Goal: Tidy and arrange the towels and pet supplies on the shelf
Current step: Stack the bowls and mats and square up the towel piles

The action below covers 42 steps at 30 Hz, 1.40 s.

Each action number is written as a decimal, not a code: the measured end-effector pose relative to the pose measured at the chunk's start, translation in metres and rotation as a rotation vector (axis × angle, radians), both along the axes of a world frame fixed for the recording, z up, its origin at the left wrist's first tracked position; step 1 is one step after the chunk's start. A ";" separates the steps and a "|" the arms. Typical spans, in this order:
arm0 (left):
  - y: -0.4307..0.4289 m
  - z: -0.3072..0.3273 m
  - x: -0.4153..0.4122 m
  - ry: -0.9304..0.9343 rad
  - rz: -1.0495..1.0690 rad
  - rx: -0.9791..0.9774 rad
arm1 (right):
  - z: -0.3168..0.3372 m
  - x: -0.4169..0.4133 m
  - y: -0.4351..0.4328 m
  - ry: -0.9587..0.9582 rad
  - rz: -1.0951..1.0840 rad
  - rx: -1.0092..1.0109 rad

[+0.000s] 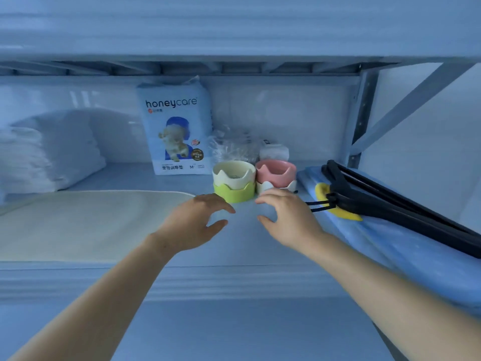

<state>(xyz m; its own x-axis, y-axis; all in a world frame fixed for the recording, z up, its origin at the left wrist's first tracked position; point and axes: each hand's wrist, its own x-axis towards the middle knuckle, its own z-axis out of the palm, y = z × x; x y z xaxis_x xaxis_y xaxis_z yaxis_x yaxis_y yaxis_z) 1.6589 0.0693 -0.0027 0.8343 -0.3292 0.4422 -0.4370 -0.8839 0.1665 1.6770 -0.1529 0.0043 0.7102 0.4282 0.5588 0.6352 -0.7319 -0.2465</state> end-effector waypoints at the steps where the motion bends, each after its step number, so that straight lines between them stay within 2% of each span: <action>1: 0.016 -0.002 -0.004 0.006 0.033 0.003 | -0.001 0.001 0.016 0.009 0.023 0.005; 12: 0.175 -0.025 -0.042 0.144 0.273 0.064 | -0.029 0.013 0.180 0.145 0.224 -0.053; 18: 0.242 -0.042 -0.057 0.250 0.379 0.003 | -0.038 0.024 0.251 0.180 0.281 -0.088; 29: 0.286 -0.048 -0.034 0.256 0.350 -0.122 | -0.044 0.059 0.315 0.278 0.377 -0.198; 34: 0.300 -0.044 -0.022 0.358 0.431 -0.085 | -0.040 0.075 0.342 0.385 0.427 -0.387; 37: 0.310 -0.041 -0.016 0.431 0.480 -0.057 | -0.043 0.085 0.357 0.385 0.421 -0.538; 42: 0.319 -0.046 -0.009 0.498 0.489 0.085 | -0.050 0.089 0.363 0.346 0.421 -0.524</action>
